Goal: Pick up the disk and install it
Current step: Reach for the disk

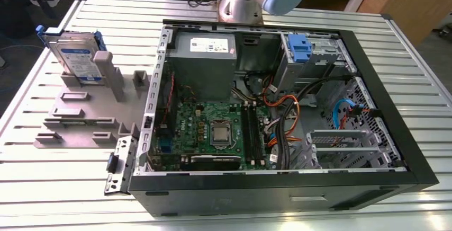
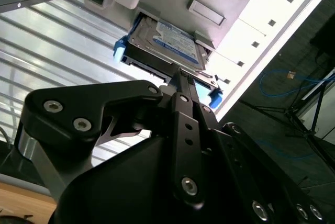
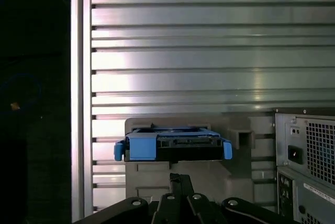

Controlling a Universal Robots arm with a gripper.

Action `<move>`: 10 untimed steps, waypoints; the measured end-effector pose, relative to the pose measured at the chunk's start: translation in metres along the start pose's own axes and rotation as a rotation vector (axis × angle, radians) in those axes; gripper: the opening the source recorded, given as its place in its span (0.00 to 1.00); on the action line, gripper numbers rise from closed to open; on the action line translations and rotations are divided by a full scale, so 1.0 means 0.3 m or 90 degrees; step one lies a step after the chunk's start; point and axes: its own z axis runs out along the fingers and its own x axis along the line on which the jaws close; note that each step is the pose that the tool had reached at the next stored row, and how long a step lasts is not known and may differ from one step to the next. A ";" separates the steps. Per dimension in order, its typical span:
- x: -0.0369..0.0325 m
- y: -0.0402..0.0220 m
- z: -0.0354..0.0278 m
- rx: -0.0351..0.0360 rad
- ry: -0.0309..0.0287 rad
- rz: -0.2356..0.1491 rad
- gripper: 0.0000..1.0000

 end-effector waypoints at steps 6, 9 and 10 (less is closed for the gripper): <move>0.029 0.011 0.006 0.0000 0.0001 -0.002 0.11; 0.048 0.016 0.011 0.0000 0.0001 -0.003 0.11; 0.054 0.018 0.012 -0.0001 0.0001 -0.004 0.11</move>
